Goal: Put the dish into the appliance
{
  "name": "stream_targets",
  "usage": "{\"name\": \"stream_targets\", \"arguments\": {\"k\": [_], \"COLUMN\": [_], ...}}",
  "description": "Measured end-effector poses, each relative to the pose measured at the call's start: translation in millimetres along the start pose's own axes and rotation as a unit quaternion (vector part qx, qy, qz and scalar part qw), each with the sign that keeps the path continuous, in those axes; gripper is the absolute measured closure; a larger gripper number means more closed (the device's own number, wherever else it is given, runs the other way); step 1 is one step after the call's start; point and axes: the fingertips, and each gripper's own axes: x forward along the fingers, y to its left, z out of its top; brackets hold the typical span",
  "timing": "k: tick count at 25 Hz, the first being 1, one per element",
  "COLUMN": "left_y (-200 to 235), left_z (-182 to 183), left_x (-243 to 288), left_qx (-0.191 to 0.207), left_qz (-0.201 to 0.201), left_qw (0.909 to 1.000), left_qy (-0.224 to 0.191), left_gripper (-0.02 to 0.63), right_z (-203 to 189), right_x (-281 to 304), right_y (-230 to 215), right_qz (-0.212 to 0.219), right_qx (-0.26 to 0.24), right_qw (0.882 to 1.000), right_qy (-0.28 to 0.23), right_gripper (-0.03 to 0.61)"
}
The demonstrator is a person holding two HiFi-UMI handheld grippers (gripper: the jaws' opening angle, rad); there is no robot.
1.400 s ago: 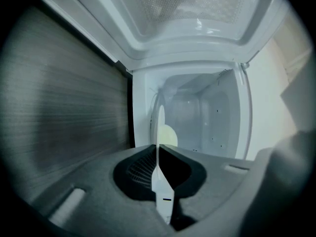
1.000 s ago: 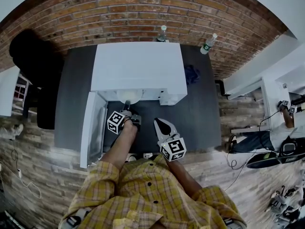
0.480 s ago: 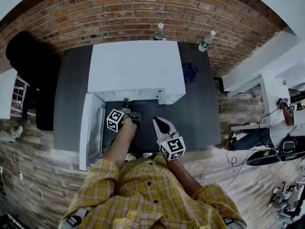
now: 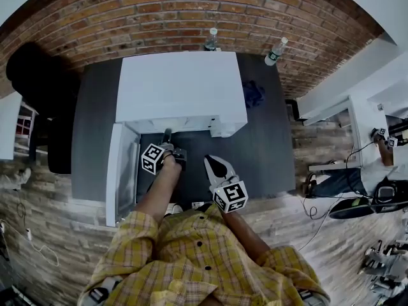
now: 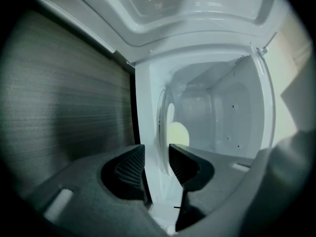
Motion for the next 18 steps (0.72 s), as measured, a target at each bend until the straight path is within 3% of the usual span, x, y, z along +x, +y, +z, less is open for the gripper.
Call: {"name": "stream_targets", "arguments": {"k": [5,13,18], "left_y": [-5,-22,-39], "left_z": [-3,-18,-23], "left_x": [-13,-42,-67], "left_qx": [0.016,0.064,0.071], "left_qz": [-0.004,-0.029,-0.062], "left_qw": [0.9997,0.9954,0.9921], "left_qy": [0.018,0.066,0.083], "left_gripper": [0.464,0.569,0.614], "right_z": [4,5,4], "right_x": [-1,-7,-14], "right_y": [5,18,27], "right_qz": [0.001,0.0,-0.006], "right_qx": [-0.002,-0.007,-0.007], "right_qw": [1.0,1.0,1.0], "right_qy": [-0.002,-0.005,-0.008], "right_gripper": [0.574,0.574,0.574]}}
